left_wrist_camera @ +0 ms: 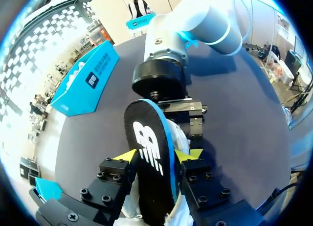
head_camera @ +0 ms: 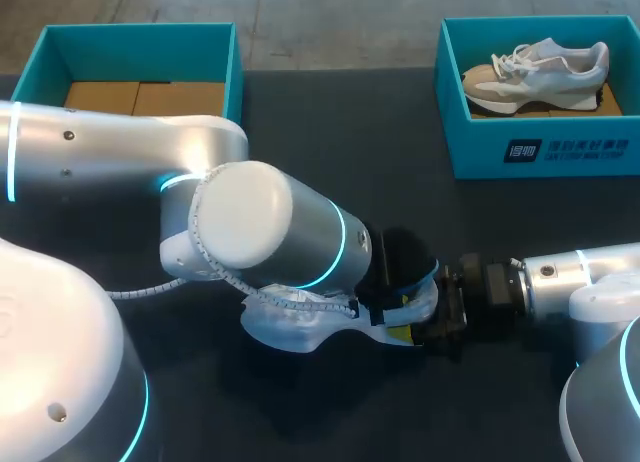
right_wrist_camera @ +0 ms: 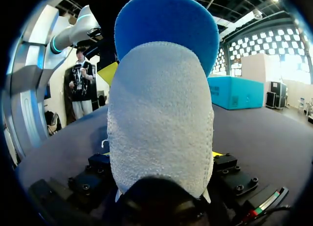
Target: Take the shoe out of the shoebox, open the shoe tongue, remove and reinsert the insole, then place the shoe into the shoebox
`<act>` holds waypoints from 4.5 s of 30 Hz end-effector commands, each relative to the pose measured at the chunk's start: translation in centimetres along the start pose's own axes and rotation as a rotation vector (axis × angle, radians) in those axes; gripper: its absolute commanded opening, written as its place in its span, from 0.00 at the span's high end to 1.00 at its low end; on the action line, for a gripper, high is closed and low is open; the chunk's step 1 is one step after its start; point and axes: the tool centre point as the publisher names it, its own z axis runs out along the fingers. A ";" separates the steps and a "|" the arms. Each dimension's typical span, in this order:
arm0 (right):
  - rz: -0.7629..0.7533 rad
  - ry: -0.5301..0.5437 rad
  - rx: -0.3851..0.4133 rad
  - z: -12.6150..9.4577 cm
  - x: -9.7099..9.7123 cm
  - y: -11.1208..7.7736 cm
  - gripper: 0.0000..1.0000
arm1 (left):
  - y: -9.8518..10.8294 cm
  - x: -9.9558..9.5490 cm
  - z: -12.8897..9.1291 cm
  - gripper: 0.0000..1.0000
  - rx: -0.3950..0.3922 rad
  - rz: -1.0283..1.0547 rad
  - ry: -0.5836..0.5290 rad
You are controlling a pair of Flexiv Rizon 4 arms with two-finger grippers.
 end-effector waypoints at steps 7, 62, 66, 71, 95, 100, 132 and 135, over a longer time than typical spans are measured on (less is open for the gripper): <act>0.000 -0.001 0.005 0.0 0.2 0.0 1.00 | 0.2 -0.7 -0.4 0.58 0.008 -0.020 -0.014; 0.000 -0.001 0.005 0.0 0.2 0.0 1.00 | -4.8 -0.5 -4.4 1.00 0.212 -0.129 0.220; 0.000 -0.001 0.005 0.0 0.2 0.0 1.00 | -5.9 -0.5 -5.8 1.00 0.247 -0.123 0.248; 0.000 -0.001 0.005 0.0 0.2 0.0 1.00 | -7.0 -0.8 -7.5 1.00 0.271 -0.123 0.296; 0.000 -0.001 0.005 0.0 0.2 0.0 1.00 | -10.0 -4.3 -16.6 1.00 0.336 -0.103 0.530; 0.000 -0.001 0.005 0.0 0.2 0.0 1.00 | -11.0 -4.9 -19.0 1.00 0.413 -0.110 0.558; 0.000 -0.001 0.005 0.0 0.2 0.0 1.00 | -15.9 -6.6 -29.0 1.00 0.581 -0.084 0.651; 0.000 -0.001 0.005 0.0 0.2 0.0 1.00 | -15.9 -6.6 -29.0 1.00 0.581 -0.084 0.651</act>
